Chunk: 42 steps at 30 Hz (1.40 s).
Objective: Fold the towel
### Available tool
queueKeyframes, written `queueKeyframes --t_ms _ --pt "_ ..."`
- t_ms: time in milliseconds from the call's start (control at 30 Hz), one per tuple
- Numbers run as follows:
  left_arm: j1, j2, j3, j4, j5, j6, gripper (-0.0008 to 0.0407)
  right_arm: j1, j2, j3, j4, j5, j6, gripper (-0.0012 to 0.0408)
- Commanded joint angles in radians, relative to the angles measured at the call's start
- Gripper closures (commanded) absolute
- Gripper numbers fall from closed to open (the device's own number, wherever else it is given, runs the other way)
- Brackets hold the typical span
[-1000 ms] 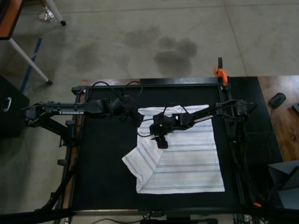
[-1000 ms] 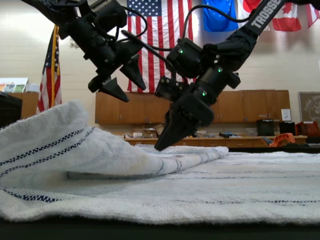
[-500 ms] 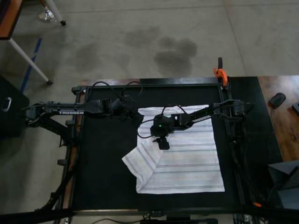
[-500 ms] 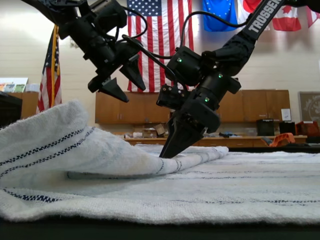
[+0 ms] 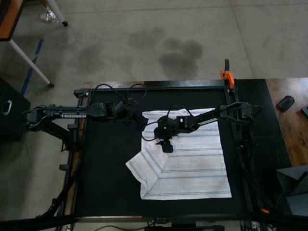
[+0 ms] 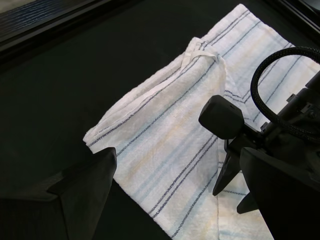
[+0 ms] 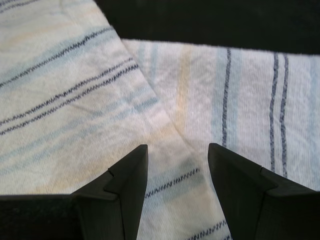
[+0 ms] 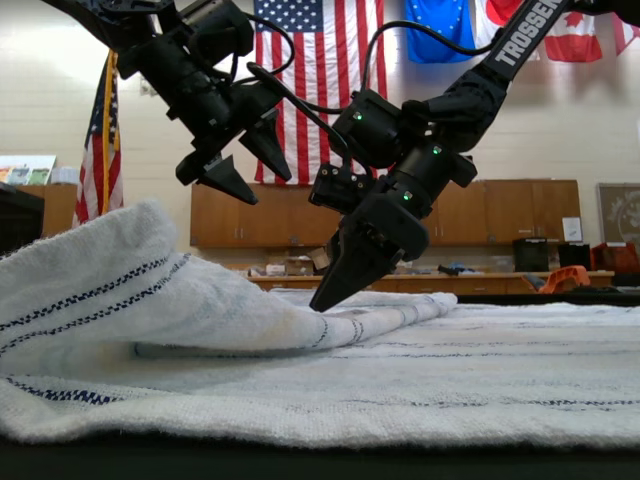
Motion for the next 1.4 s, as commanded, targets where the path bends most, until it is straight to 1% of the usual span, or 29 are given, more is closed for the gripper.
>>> queueKeyframes --t_ms 0,333,400,467,600,700,967,1167,1267,1367 --pt "0.000 0.000 0.000 -0.001 0.000 0.001 0.0055 -0.004 0.000 -0.002 -0.023 0.000 0.002 0.0235" --pt "0.000 0.000 0.000 -0.001 0.000 0.001 0.0055 -0.004 0.000 -0.002 -0.039 -0.002 0.000 0.0235" --pt "0.000 0.000 0.000 -0.001 0.000 0.001 0.0055 -0.004 0.000 -0.002 -0.045 -0.016 0.000 0.0235" --pt "0.000 0.000 0.000 -0.001 0.000 0.001 0.0055 -0.004 0.000 -0.002 -0.060 -0.043 0.001 0.0235" --pt "0.000 0.000 0.000 -0.001 0.000 0.001 0.0055 -0.004 0.000 -0.002 -0.112 -0.081 0.008 0.0235" --pt "0.000 0.000 0.000 -0.001 0.000 0.001 0.0055 -0.004 0.000 -0.002 -0.131 -0.084 0.011 0.0235" --pt "0.000 0.000 0.000 -0.001 0.000 0.001 0.0055 -0.004 0.000 0.004 -0.073 -0.084 0.031 0.0248" --pt "0.000 0.000 0.000 -0.002 0.000 0.001 0.0055 -0.003 0.000 0.035 -0.099 -0.084 0.030 0.0250" --pt "0.000 0.000 0.000 -0.002 0.000 0.002 0.0055 -0.003 0.000 0.048 -0.134 -0.084 0.029 0.0264" --pt "0.000 0.000 -0.001 -0.002 0.000 0.002 0.0055 -0.003 0.000 0.051 -0.153 -0.084 0.026 0.0301"
